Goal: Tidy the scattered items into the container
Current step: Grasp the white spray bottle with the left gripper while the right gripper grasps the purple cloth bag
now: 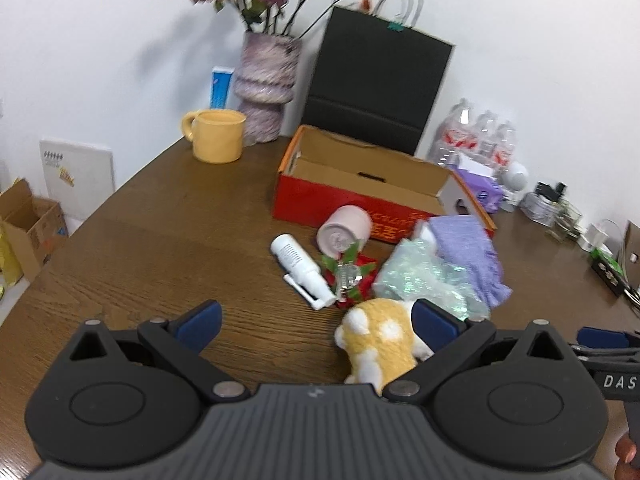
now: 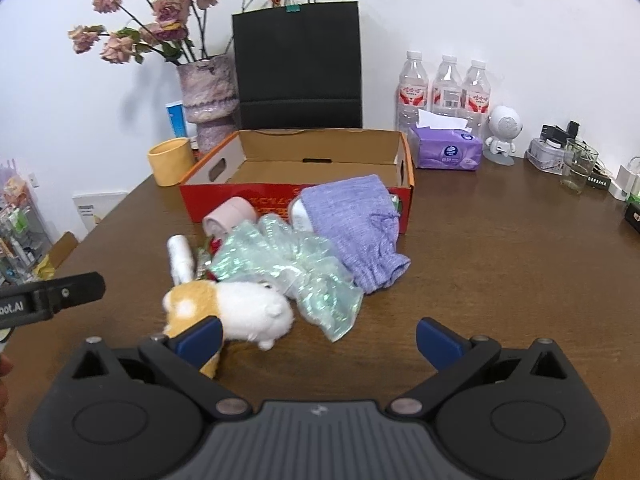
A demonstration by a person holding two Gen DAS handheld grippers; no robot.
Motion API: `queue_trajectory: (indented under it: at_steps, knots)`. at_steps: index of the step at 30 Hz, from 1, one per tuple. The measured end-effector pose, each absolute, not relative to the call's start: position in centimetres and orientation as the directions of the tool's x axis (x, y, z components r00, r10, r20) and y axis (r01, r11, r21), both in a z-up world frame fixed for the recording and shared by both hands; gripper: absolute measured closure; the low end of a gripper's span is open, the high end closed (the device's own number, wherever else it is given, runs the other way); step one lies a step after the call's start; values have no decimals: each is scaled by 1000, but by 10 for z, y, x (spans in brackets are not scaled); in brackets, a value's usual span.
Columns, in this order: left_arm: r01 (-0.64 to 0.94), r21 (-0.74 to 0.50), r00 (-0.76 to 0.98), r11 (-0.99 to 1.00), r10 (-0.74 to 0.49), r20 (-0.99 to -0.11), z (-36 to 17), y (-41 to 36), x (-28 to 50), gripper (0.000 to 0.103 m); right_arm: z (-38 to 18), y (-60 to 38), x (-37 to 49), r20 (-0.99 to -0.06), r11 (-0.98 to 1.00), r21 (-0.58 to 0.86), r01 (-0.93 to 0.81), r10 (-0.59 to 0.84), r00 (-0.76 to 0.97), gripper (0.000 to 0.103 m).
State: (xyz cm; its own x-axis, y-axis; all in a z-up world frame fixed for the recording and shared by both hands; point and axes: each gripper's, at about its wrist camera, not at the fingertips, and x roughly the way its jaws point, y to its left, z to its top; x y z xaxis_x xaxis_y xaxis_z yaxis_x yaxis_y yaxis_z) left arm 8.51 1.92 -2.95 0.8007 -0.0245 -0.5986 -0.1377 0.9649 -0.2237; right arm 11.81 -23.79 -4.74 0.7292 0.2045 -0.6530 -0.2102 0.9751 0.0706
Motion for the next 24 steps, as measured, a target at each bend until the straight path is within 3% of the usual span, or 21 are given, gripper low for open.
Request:
queue_trajectory:
  at_steps: [24]
  knots:
    - [-390, -262, 709, 882, 107, -697, -92, 35, 212, 0, -97, -248, 256, -585, 986, 41, -164, 157, 796, 0]
